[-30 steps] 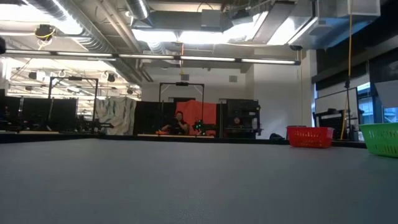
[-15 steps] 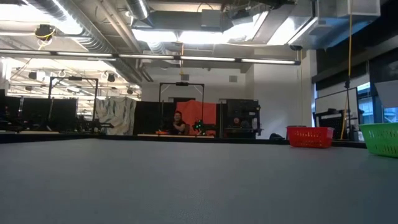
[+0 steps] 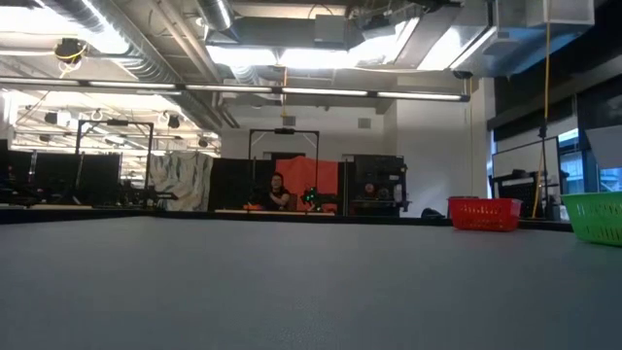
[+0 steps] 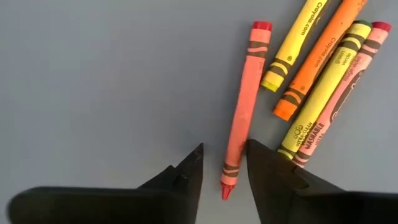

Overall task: Sort crayons
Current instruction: Put the red crayon into the black bin

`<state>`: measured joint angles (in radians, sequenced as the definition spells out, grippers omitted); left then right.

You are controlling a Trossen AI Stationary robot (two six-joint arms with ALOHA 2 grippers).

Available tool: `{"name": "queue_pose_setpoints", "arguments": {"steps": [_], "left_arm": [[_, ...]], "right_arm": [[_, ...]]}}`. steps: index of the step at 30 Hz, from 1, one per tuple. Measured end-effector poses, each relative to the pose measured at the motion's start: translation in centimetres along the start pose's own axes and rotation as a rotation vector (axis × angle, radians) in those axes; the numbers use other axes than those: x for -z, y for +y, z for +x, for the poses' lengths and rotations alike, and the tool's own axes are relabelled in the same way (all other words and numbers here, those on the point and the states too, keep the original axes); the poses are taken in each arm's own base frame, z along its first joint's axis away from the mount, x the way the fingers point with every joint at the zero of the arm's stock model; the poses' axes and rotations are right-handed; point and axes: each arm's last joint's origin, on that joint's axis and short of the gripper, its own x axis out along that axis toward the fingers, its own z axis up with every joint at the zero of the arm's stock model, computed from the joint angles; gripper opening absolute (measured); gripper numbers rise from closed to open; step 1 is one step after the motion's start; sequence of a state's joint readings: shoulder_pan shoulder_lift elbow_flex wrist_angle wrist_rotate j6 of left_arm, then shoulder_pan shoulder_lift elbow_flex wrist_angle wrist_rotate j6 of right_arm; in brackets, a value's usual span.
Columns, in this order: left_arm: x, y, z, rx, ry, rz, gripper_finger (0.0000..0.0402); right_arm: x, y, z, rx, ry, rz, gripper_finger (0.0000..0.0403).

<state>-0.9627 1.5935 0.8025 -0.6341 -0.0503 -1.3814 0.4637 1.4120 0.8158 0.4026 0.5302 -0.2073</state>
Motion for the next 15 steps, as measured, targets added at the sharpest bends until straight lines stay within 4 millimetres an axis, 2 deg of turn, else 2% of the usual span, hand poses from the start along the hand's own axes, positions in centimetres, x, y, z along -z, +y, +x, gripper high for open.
{"name": "queue_pose_setpoints", "arguments": {"steps": [10,15], "left_arm": [[0.03,0.28,0.15,-0.009,-0.005,0.003,0.0010],[-0.16,0.36,0.16,-0.013,-0.009,-0.005,0.0008]], "right_arm": [[0.00,0.01,-0.01,0.000,0.000,0.000,0.0156],[0.00,0.01,-0.01,0.000,0.000,0.000,0.0156]]}}
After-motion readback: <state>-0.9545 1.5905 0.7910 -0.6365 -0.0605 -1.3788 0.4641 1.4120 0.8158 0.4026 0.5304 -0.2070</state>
